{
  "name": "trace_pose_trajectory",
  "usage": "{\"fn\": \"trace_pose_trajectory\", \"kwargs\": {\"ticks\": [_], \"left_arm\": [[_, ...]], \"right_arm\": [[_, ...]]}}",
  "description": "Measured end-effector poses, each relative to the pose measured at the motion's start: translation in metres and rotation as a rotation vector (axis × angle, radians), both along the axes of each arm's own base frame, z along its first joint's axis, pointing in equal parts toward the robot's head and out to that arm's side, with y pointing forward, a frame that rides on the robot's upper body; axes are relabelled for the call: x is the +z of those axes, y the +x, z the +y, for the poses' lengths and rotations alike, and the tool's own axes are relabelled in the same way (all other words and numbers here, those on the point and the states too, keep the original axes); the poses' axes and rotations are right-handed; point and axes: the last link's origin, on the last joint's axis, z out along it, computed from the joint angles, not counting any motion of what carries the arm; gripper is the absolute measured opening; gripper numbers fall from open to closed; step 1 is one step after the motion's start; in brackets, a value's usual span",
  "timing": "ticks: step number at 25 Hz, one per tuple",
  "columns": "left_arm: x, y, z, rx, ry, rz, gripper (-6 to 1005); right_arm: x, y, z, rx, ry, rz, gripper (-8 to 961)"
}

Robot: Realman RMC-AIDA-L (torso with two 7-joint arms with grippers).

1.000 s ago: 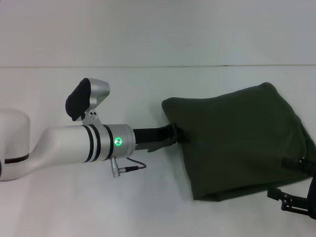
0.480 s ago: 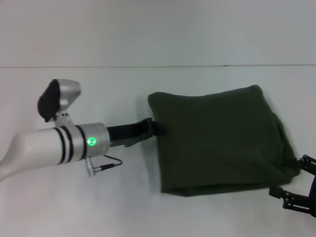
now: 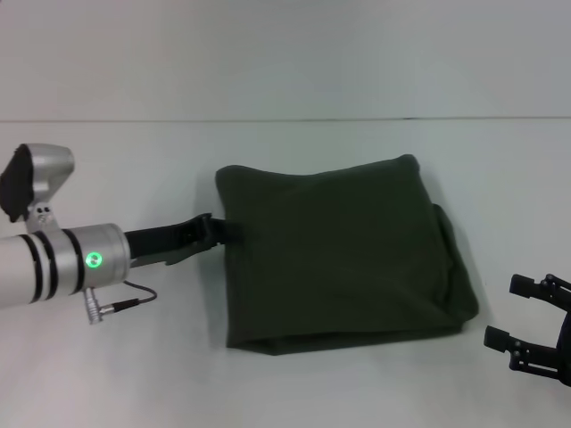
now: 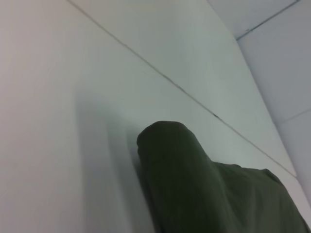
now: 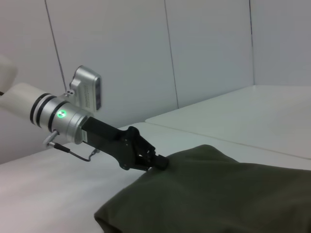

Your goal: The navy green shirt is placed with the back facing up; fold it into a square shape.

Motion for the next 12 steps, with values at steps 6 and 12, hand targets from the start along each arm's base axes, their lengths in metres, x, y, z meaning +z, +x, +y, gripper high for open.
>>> {"fn": "trace_pose_trajectory", "kwargs": {"ticks": [6, 12], "left_arm": [[0.0076, -0.0043, 0.002, -0.015, 0.024, 0.035, 90], [0.0081, -0.0039, 0.0004, -0.049, 0.043, 0.042, 147]], "right_arm": [[-0.0019, -0.0025, 0.0028, 0.005, 0.0, 0.002, 924], [-0.0039, -0.0038, 0.0038, 0.006, 0.0, 0.003, 924]]}}
